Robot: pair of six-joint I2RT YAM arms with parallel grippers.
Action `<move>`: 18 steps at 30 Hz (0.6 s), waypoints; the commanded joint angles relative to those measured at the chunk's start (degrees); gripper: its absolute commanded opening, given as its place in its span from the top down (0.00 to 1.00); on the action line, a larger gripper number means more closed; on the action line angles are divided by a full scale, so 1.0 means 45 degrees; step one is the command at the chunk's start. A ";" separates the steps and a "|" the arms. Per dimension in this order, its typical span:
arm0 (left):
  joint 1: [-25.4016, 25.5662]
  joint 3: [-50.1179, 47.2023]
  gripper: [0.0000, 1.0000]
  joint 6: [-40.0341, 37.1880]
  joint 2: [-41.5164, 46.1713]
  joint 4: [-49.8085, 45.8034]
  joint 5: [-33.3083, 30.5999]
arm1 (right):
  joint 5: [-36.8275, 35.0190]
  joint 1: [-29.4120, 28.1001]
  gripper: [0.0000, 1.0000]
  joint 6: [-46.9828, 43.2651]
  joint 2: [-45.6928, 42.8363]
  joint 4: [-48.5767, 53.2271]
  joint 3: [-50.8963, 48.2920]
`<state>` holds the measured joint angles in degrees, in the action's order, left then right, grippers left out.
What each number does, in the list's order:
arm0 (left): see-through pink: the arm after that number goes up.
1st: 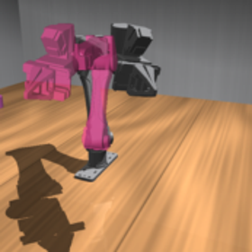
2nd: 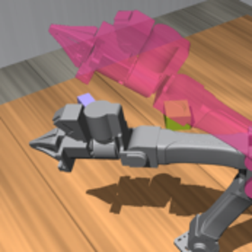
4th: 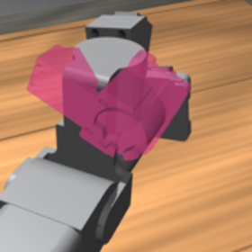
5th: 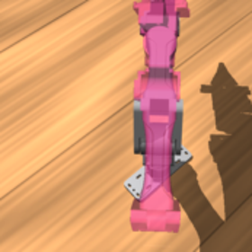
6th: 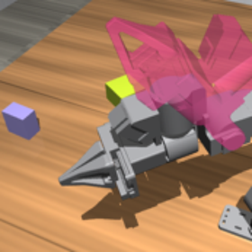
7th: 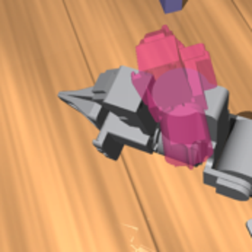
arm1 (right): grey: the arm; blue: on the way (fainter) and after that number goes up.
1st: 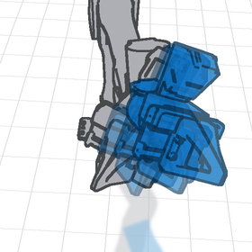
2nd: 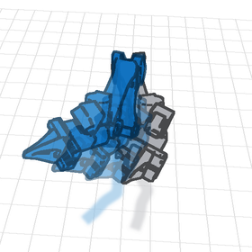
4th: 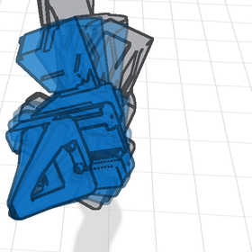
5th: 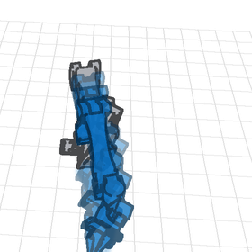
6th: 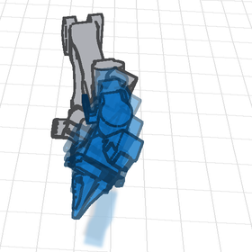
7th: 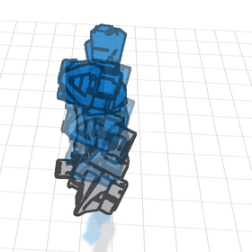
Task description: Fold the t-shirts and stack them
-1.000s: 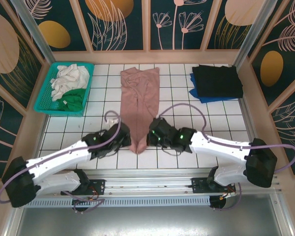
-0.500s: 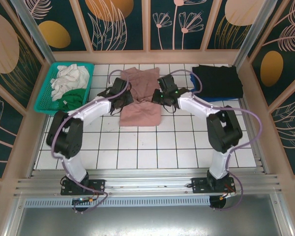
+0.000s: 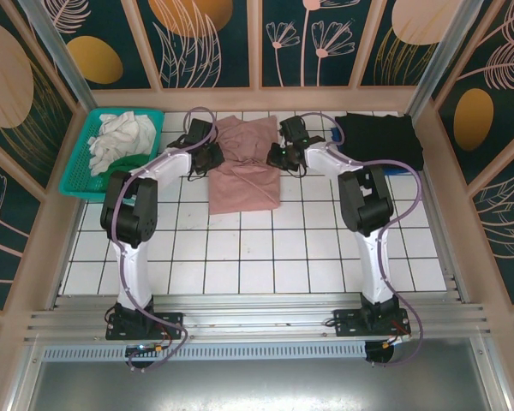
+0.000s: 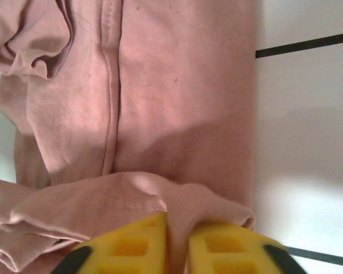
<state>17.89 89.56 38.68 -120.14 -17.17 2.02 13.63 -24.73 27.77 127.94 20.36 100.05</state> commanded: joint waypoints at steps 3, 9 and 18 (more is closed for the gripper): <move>-0.0292 0.0360 0.63 -0.0562 -0.0168 -0.0563 0.0131 | -0.0707 0.0152 0.60 -0.1035 -0.0406 0.0976 0.0906; -0.0318 -0.0934 0.46 -0.0948 0.1448 -0.0288 -0.0321 | -0.1433 -0.0033 0.52 -0.1066 -0.4358 -0.1623 -0.4827; 0.0417 -0.6967 0.37 -0.0365 0.4604 0.2315 0.0795 | -0.0658 -0.1397 0.50 -0.0396 -0.6335 -0.4706 -0.9924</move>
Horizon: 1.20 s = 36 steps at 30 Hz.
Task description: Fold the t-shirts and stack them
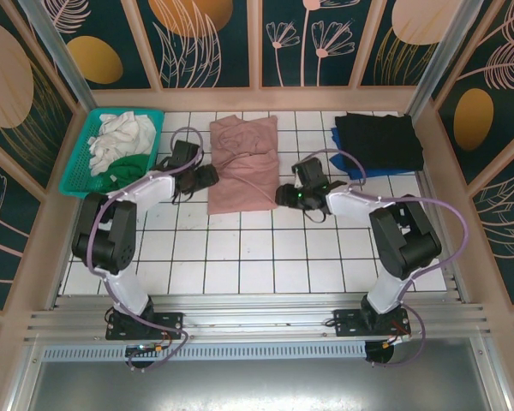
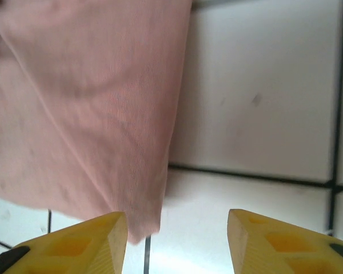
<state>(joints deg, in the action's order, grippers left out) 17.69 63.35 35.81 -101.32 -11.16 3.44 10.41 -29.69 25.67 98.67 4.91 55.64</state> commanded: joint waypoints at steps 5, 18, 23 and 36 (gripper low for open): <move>0.1166 -0.2713 0.38 0.0545 0.0374 0.1611 0.0696 | -0.0612 -0.0293 0.51 -0.0071 0.1434 -0.0768 0.0700; 0.1166 -0.2809 0.80 0.0636 -0.0404 0.3004 0.1276 | 0.1686 -0.0626 0.56 0.0258 0.1418 -0.2823 -0.0171; 0.1155 -0.2674 1.00 0.0528 -0.0377 0.2902 0.1403 | 0.1554 -0.0627 0.73 0.0398 0.1789 -0.2625 -0.0212; 0.1088 -0.4476 1.00 0.0020 0.2395 0.2010 0.0397 | -0.0268 -0.0433 1.00 -0.0709 -0.1147 0.0424 -0.0853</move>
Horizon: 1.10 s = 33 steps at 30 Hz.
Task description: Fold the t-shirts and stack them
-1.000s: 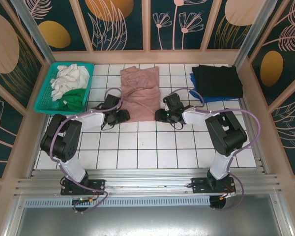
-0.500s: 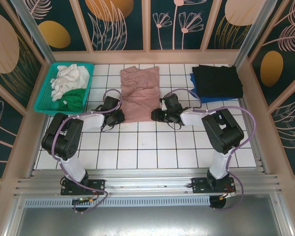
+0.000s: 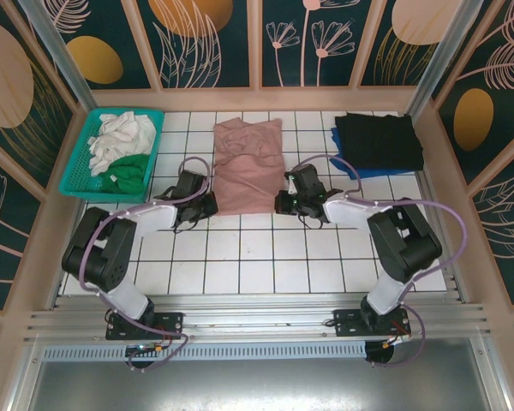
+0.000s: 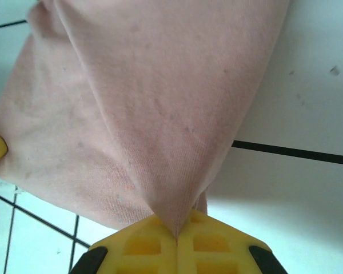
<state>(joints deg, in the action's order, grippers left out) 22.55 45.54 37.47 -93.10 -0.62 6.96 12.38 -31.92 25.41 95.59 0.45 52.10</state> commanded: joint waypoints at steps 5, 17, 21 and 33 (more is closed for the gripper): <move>0.0007 -0.1783 1.00 -0.0223 0.1202 -0.0121 -0.0397 | -0.1494 0.0063 0.88 -0.0608 -0.0483 0.2244 -0.0658; 0.0000 -0.2824 1.00 0.0126 0.1289 -0.0062 -0.0365 | 0.0531 -0.0278 0.54 0.0716 -0.2507 -0.0598 -0.2694; 0.0019 -0.3111 1.00 0.0227 0.1781 -0.0063 -0.0175 | 0.0062 -0.1560 0.59 0.1050 -0.0828 -0.1291 -0.1937; -0.0010 -0.3050 1.00 0.0266 0.2565 -0.1209 -0.1171 | -0.0212 -0.1431 1.00 0.0708 -0.0861 -0.0402 -0.2415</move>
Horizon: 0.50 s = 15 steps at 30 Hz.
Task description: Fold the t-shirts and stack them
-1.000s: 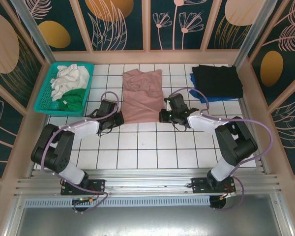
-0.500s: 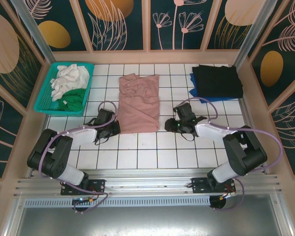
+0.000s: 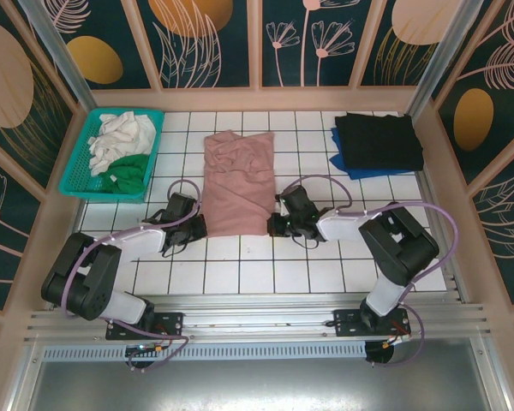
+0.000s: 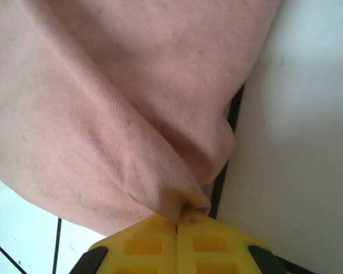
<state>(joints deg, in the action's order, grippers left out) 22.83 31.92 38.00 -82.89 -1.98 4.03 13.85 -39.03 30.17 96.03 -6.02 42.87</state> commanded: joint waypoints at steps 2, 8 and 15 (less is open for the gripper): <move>-0.0093 -0.0041 1.00 0.0214 0.0502 -0.1078 -0.0608 | -0.1335 0.0318 1.00 -0.0708 -0.1825 0.2290 -0.0370; 0.0073 -0.0678 1.00 0.0444 0.1207 -0.0452 0.0127 | -0.2001 0.0365 1.00 -0.1000 -0.2824 0.3887 -0.0688; 0.0858 -0.1904 1.00 0.1279 0.2046 -0.0574 0.0441 | -0.2001 -0.0679 1.00 0.0192 -0.3385 0.4225 -0.1637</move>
<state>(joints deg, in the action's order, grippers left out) 26.35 26.28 40.84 -76.27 -2.35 7.01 7.88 -41.12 28.42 83.35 7.64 37.76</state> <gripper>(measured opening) 0.046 0.046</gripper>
